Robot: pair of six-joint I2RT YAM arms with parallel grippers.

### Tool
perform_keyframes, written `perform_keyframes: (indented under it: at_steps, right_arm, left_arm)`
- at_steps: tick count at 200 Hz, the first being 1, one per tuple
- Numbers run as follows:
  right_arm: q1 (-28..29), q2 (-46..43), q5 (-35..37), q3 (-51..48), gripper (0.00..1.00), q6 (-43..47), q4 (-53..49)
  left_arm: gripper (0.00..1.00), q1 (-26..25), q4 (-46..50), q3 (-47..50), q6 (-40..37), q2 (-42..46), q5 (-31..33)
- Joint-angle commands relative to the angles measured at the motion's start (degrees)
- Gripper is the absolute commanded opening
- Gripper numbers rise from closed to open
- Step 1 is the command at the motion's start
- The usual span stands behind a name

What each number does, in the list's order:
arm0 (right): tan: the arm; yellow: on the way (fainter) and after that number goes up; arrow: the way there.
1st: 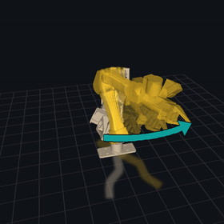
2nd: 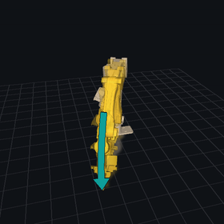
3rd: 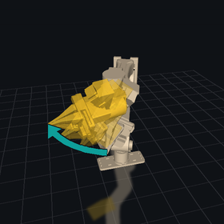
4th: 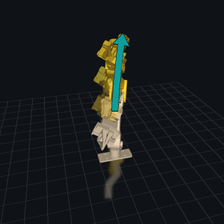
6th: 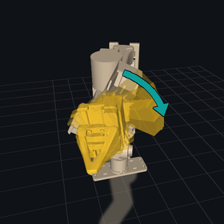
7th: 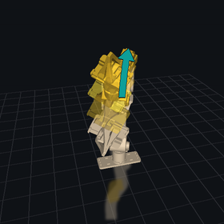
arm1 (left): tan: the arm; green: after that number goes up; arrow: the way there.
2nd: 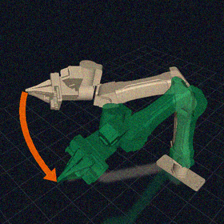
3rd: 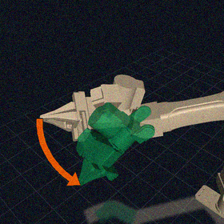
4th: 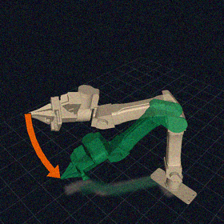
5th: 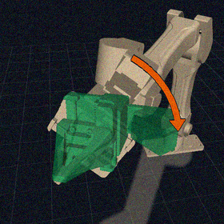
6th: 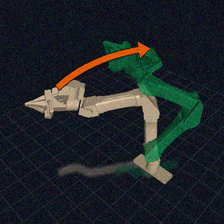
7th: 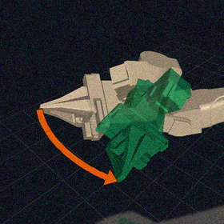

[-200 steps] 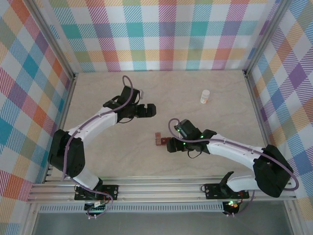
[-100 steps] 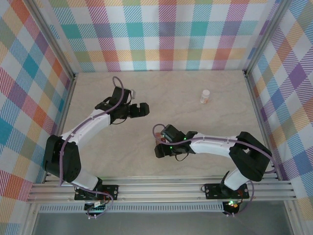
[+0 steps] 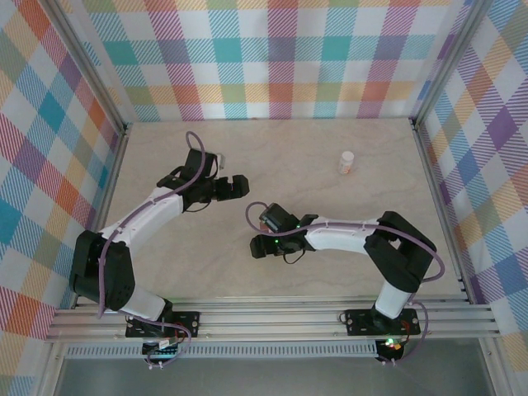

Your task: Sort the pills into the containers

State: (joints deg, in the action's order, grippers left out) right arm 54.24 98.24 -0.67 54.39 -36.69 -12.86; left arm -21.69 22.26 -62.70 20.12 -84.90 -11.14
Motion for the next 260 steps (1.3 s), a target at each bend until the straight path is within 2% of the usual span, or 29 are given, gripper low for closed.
perform_keyframes:
  at_steps: [1, 42, 78, 110, 140, 165, 198, 260]
  right_arm:
    - [-0.01, 1.05, 0.05, 2.31, 0.75, -0.12, 0.5]
    - [-0.28, 0.81, -0.64, 4.05, 0.75, 0.8, -0.85]
    - [-2.29, -5.79, -0.5, 3.9, 0.75, 2.56, -4.87]
    - [-8.62, -13.54, 1.11, 4.03, 0.76, 4.45, -10.16]
    - [-16.88, -16.43, 4.93, 7.28, 0.79, 5.39, -15.91]
    - [-23.66, -13.9, 10.51, 13.51, 0.82, 6.93, -20.9]
    - [-31.02, -6.3, 17.16, 21.99, 0.86, 8.51, -24.5]
    - [-38.61, 10.25, 18.69, 38.22, 0.87, 12.02, -27.42]
  left_arm:
    - [1.0, 0.78, -1.29, 0.82, 0.61, 2.15, -1.17]
    - [1.0, 0.78, -1.5, 0.99, 0.88, 2.72, -1.25]
    - [1.0, 0.9, -2.1, 1.65, 1.62, 3.5, -1.21]
    - [1.0, 0.95, -3.62, 2.57, 4.54, 3.71, -2.34]
    - [1.0, 0.91, -5.83, 4.48, 7.61, 4.57, -4.78]
    - [1.0, 0.78, -8.88, 5.47, 9.26, 4.99, -6.59]
    - [1.0, 0.62, -10.1, 6.81, 9.98, 5.58, -6.97]
    - [1.0, 0.16, -12.77, 7.4, 11.26, 4.17, -8.08]
